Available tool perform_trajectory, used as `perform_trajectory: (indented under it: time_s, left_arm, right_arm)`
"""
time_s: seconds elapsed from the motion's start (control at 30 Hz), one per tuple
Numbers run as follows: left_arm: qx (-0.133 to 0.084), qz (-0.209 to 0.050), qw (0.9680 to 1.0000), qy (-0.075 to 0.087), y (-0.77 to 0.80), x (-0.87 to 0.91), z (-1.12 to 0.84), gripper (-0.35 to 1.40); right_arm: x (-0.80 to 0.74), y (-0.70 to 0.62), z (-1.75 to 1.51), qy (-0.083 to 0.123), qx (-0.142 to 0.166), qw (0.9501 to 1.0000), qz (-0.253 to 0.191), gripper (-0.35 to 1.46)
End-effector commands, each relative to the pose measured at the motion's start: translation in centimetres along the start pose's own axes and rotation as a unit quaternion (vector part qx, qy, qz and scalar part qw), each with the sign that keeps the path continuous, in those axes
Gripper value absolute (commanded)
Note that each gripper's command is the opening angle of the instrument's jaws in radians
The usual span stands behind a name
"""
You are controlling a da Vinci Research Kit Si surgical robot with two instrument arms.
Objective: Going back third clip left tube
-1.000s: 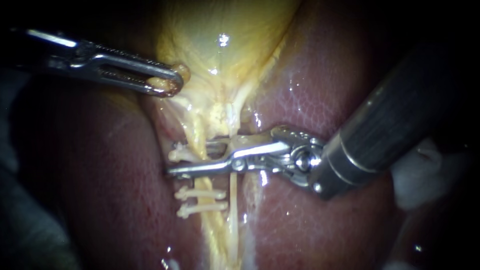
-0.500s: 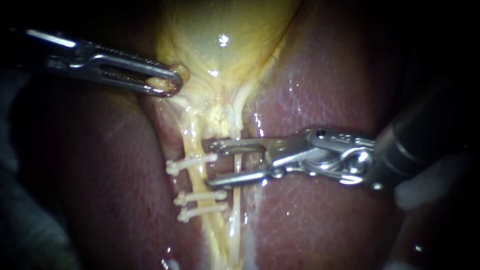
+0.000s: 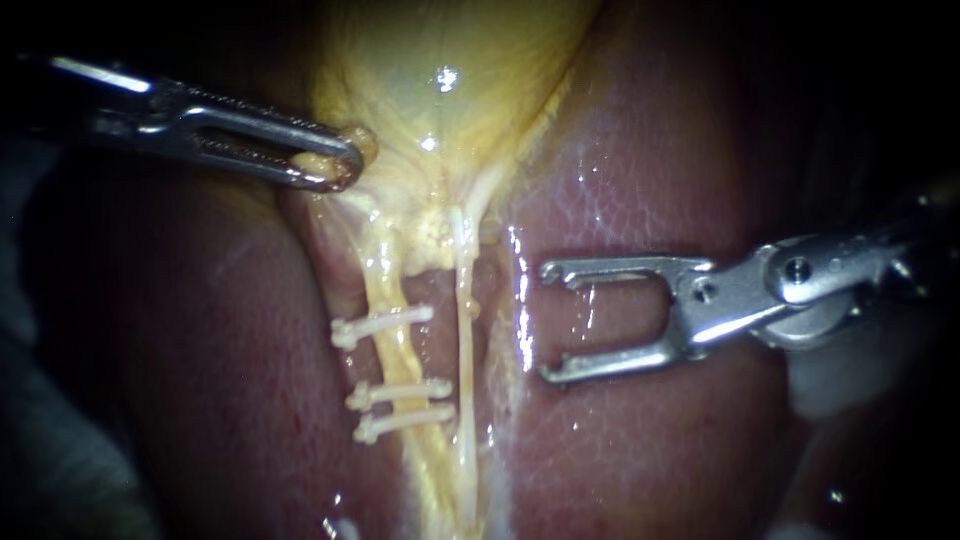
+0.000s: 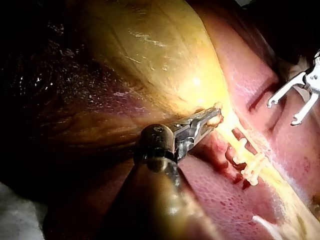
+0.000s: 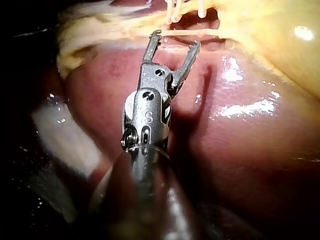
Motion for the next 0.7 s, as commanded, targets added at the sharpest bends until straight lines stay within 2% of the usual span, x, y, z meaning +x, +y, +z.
perform_trajectory:
  time_s: [0.03,0.2,0.33,0.7]
  left_arm:
    - [0.001,0.000,1.0000,0.000,0.00,0.00,0.00,-0.35]
    - [0.003,0.000,1.0000,0.001,0.00,-0.01,0.06,-0.35]
    - [0.008,0.001,1.0000,0.004,-0.03,-0.04,0.20,-0.35]
    - [0.003,0.005,1.0000,0.001,-0.20,-0.07,0.57,-0.35]
  right_arm:
    - [0.00,0.00,-0.02,0.000,-0.001,1.0000,0.002,0.50]
    - [-0.02,0.03,-0.08,0.000,0.000,1.0000,0.002,0.50]
    - [-0.02,0.02,-0.08,0.000,0.000,1.0000,0.002,0.50]
    - [-0.01,0.02,-0.12,0.000,0.001,1.0000,0.000,0.50]
